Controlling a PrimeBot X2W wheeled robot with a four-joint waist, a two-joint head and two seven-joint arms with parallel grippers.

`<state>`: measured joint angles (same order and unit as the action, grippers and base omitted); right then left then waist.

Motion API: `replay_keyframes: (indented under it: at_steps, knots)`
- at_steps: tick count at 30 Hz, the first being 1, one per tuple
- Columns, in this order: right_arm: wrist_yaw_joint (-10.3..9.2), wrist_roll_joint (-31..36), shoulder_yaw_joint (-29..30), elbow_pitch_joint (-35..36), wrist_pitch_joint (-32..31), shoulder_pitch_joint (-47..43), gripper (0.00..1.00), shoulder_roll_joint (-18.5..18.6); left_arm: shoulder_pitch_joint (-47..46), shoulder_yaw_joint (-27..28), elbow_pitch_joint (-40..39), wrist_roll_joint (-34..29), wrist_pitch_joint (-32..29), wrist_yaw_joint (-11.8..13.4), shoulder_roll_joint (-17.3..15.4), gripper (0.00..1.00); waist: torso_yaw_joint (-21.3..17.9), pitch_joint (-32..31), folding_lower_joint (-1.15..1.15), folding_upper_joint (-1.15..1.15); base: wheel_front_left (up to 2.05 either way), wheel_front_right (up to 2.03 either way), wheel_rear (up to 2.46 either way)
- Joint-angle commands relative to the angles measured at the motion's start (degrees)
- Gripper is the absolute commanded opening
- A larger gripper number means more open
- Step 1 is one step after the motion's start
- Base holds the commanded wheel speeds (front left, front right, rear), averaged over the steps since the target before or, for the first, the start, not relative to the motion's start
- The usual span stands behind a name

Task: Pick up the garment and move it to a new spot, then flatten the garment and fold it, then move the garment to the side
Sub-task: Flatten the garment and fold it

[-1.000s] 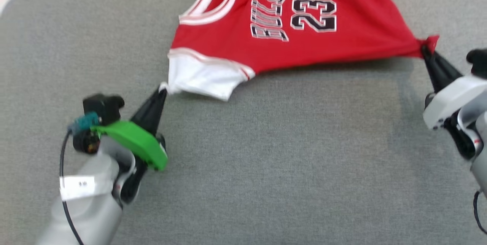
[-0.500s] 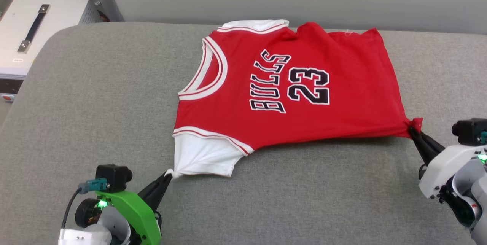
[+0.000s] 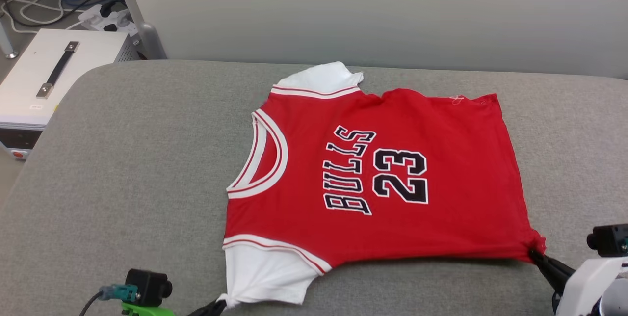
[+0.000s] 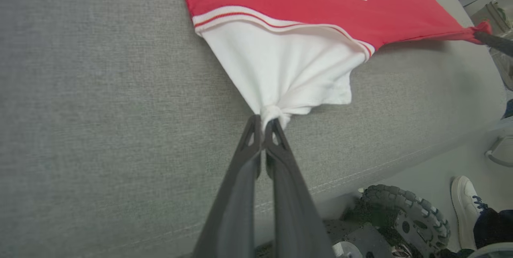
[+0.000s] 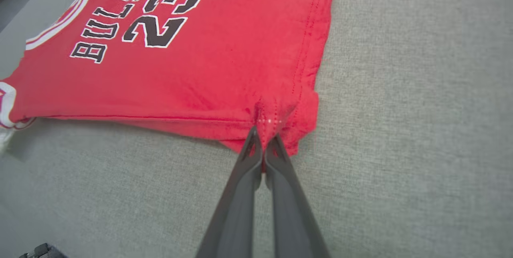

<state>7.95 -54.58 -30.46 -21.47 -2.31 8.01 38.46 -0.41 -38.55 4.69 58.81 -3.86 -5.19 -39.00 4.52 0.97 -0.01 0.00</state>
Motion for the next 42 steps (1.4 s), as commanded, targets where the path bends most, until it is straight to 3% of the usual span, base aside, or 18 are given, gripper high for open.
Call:
replay_keyframes:
  at_steps: [1, 9, 22, 33, 42]
  knots:
    - [-0.46, -0.6, 0.6, 0.9, -0.8, -1.9, 0.00, 0.7, 1.6, 0.0, -0.9, 0.7, -0.6, 0.6, -0.8, 0.00, -0.2, 0.0, 0.01, 0.00, 0.00, 0.00, 0.00]
    - [-0.46, -2.5, 6.6, 8.9, -5.4, -10.2, 0.00, 1.8, 4.4, 0.2, -7.4, 2.5, -2.9, 1.6, -4.1, 0.00, -0.8, 1.1, 0.01, 0.00, 0.00, 0.00, 0.00]
    - [-0.46, -0.1, 17.2, 19.0, -10.5, -8.9, 0.00, -1.4, -7.8, 6.0, -9.4, 1.3, -1.0, 2.2, -2.9, 0.00, -2.4, 5.9, 0.01, 0.00, 0.00, 0.00, 0.00]
    - [-0.46, 5.9, 18.5, 17.3, -16.4, 0.4, 0.00, -5.9, -22.8, 5.9, -0.5, -0.3, -7.1, 0.8, -1.5, 0.00, -4.3, 12.1, 0.01, 0.00, 0.00, 0.00, 0.00]
    - [-0.46, 9.8, 17.1, 12.7, -18.1, 7.1, 0.00, -8.0, -29.8, 3.5, 8.5, -1.8, -10.0, -0.9, 0.0, 0.00, -5.6, 14.7, 0.01, 0.00, 0.00, 0.00, 0.00]
